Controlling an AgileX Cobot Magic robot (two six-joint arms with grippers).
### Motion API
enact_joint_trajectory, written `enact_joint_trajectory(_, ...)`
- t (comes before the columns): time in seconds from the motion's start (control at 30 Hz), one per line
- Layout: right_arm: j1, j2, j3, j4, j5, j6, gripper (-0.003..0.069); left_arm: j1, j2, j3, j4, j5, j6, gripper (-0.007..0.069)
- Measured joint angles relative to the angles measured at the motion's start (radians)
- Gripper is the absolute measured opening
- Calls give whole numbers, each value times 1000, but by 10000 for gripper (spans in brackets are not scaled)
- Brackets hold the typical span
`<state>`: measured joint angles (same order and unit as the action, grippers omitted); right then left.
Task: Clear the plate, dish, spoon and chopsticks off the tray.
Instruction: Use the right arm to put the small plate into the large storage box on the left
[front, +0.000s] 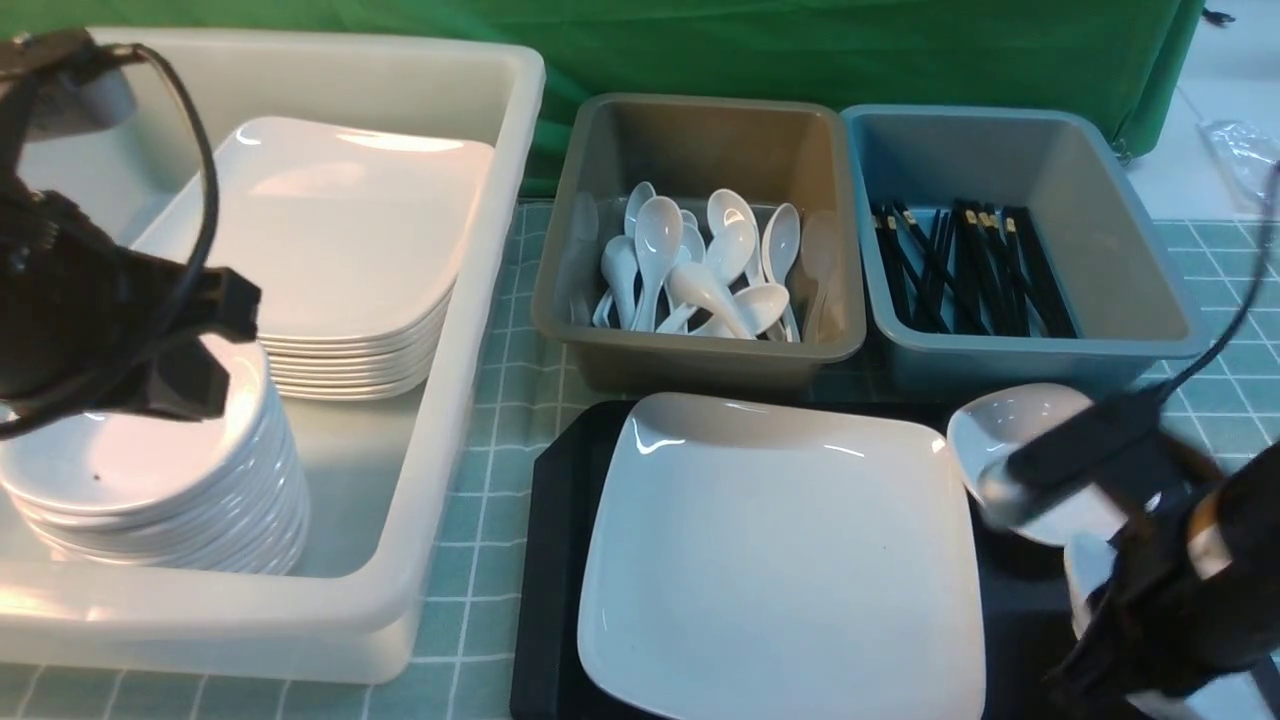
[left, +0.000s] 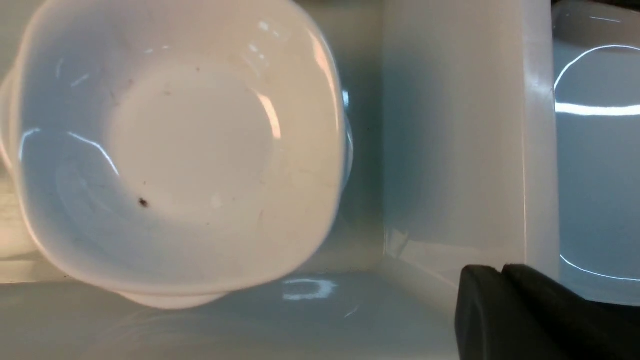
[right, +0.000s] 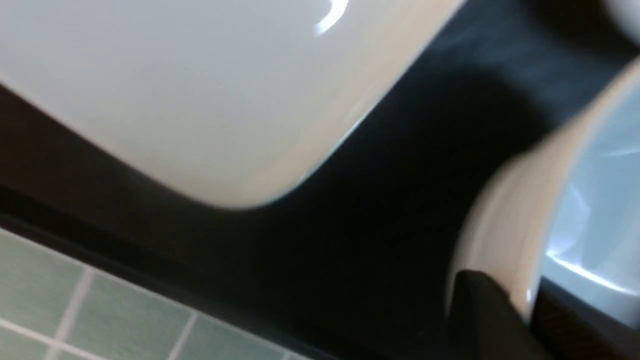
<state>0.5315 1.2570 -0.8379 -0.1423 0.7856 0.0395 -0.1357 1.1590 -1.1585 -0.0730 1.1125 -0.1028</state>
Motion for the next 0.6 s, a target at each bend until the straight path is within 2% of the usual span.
enact_joint_trajectory(0.13,1,-51,-127,35,32,-30,69,21,-12,0,-3,2,1,8)
enact_joint_trajectory(0.37,43,79,-508,236,35,-222,69,116,-120,0,-14,9,1,8)
enact_joint_trajectory(0.5,142,217,-685,280,29,-287,69,184,-182,0,-33,47,4,8)
enact_joint_trajectory(0.6,288,417,-924,301,15,-347,69,258,-253,0,-41,77,19,9)
